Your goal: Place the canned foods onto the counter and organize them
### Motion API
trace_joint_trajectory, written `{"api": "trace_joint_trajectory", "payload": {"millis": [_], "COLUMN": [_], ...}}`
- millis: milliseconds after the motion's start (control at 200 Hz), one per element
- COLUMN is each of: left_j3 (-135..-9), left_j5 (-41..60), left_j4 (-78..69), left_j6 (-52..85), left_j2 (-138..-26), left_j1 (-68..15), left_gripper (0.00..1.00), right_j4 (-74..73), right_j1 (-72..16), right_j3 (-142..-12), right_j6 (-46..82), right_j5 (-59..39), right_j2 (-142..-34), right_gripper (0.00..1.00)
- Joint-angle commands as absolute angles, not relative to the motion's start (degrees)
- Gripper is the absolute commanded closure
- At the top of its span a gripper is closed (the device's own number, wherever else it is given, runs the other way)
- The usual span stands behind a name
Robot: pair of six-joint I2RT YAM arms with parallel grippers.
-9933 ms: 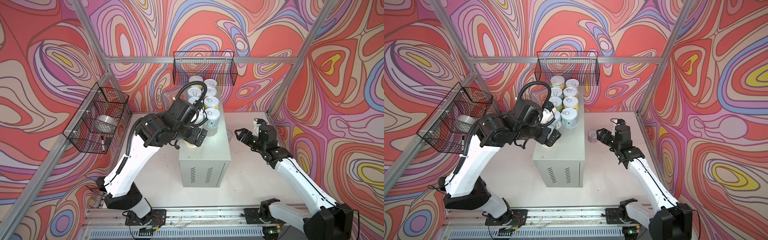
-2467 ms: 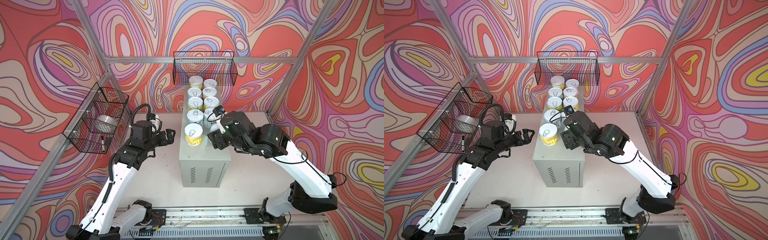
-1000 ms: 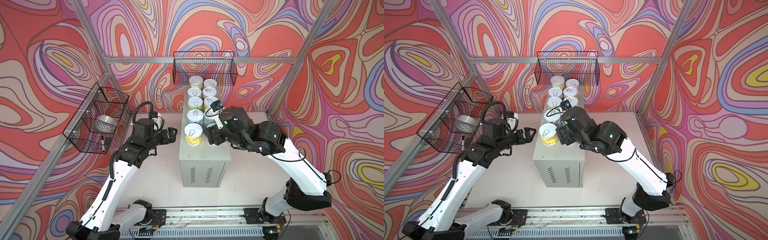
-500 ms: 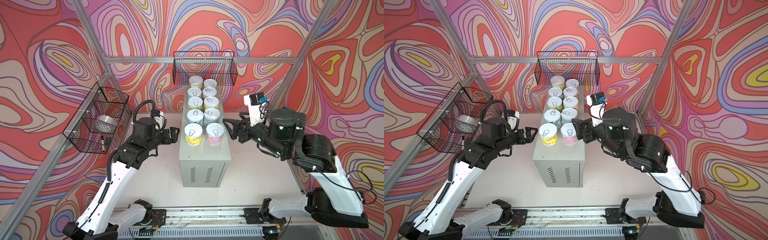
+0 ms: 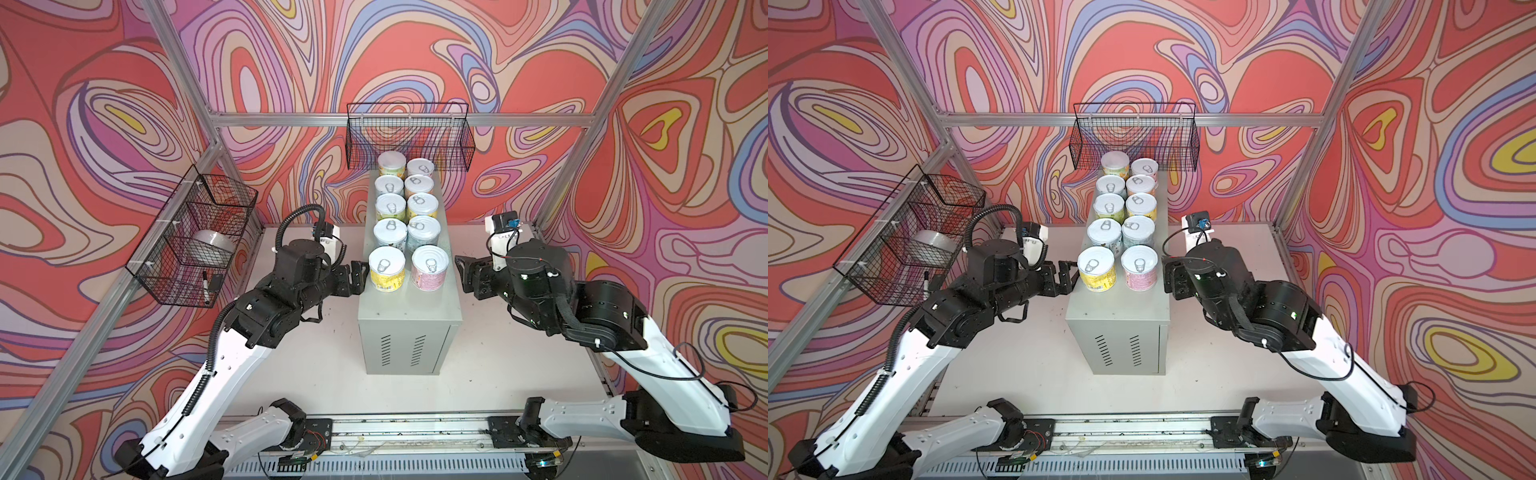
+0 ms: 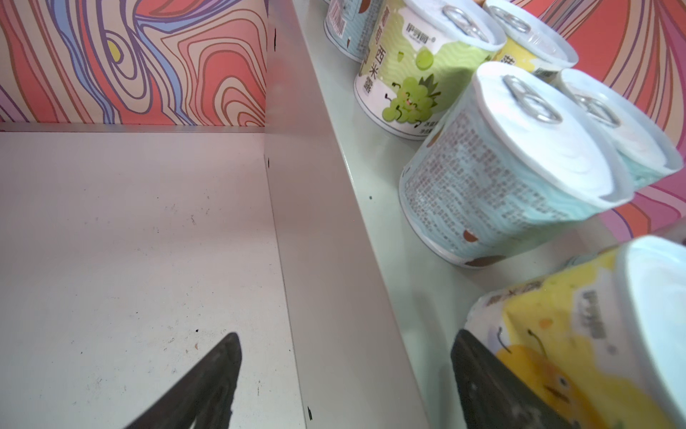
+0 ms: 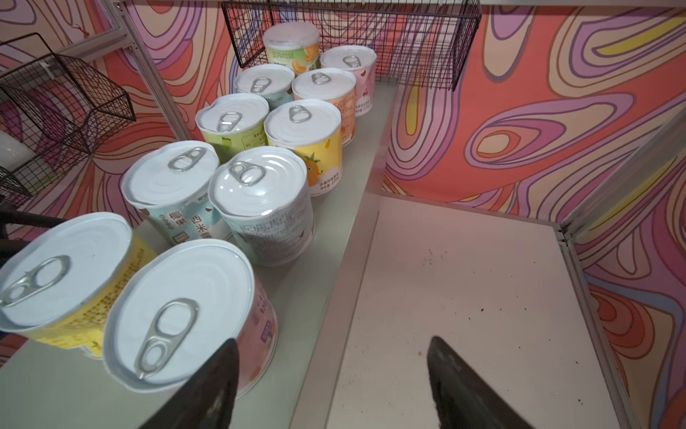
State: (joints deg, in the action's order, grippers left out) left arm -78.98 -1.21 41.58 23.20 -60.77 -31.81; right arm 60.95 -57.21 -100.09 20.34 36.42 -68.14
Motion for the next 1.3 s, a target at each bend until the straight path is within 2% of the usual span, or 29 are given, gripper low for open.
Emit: {"api": "trace_joint_trajectory", "payload": {"millis": [0,831,1297], "left_j3": [-80.32,-79.28,-78.27], "left_j5": [-3.06,-2.62,-2.22], "left_j4": [43.75,41.75,41.05], "left_j6": [23.89,24.87,25.53], "left_j2": [-60.72,-64.20,-65.82], "left_j1": [-32.43,-32.64,-32.72], "left_gripper": [0.11,0.11,0.11], "right_j4": [61.17,56.42,58.19], "right_j1": [-57.48,-57.48,-57.39], "right_j3": [-98.38,-95.95,-93.79], "right_j6": [22.49,19.93,21.47], "right_j5": [38.50,34.14,42.46], "right_j2": [-66.98,-70.81,-65.30], "right_gripper": [0.18,0.18,0.18]}}
